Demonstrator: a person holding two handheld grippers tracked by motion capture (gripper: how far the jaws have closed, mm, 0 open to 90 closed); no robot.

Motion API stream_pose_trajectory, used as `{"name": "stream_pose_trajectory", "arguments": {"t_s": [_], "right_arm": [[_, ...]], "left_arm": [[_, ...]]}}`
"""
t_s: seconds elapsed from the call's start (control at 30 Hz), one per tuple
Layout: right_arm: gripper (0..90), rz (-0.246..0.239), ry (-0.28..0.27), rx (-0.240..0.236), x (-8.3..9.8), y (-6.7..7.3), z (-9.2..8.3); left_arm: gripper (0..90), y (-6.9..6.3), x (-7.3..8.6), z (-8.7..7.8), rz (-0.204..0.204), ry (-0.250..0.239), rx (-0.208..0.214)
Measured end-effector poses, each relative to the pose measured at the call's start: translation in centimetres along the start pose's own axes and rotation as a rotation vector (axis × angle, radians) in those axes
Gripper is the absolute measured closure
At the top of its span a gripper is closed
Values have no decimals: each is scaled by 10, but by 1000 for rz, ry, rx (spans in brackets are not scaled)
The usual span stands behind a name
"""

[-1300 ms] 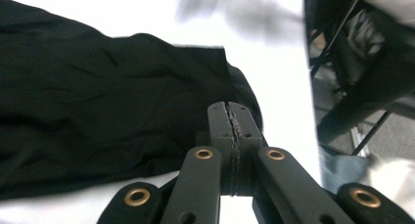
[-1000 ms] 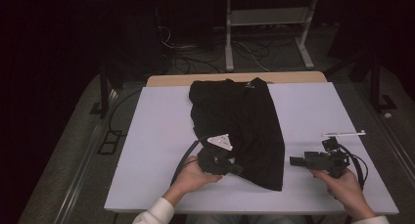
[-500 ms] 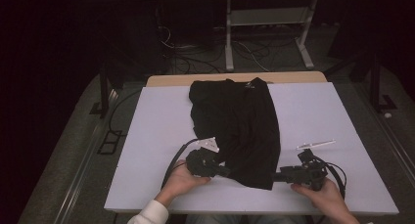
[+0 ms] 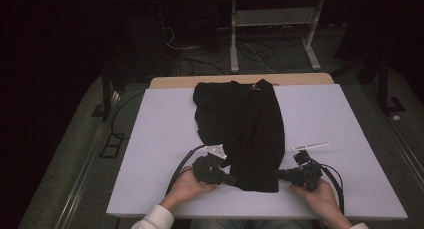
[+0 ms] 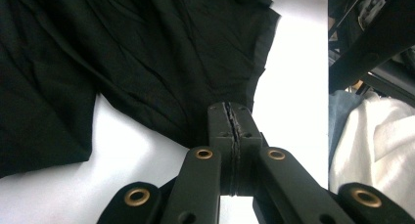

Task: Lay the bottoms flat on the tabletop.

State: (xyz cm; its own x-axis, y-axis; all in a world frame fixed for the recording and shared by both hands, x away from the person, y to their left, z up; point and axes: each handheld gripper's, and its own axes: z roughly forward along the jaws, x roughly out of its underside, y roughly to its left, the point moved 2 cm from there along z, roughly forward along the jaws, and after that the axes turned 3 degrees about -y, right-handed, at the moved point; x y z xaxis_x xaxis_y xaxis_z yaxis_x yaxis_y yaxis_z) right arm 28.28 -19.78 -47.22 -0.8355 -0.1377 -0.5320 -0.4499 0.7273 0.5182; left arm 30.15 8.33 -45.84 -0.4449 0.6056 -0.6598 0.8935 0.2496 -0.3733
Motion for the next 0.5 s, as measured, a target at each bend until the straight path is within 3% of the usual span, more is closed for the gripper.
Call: {"name": "stream_pose_trajectory", "arguments": {"t_s": [0.13,0.3,0.5], "right_arm": [[873,4,25,-13,-1,-6,-11],[875,31,-2,-47,-6,-19,-40],[875,-4,18,-52,-6,-30,-64]], "left_arm": [[888,-5,-5,0,22,-18,14],[889,-18,-22,12,68,-28,54],[889,-39,-40,28,138,8,100]]}}
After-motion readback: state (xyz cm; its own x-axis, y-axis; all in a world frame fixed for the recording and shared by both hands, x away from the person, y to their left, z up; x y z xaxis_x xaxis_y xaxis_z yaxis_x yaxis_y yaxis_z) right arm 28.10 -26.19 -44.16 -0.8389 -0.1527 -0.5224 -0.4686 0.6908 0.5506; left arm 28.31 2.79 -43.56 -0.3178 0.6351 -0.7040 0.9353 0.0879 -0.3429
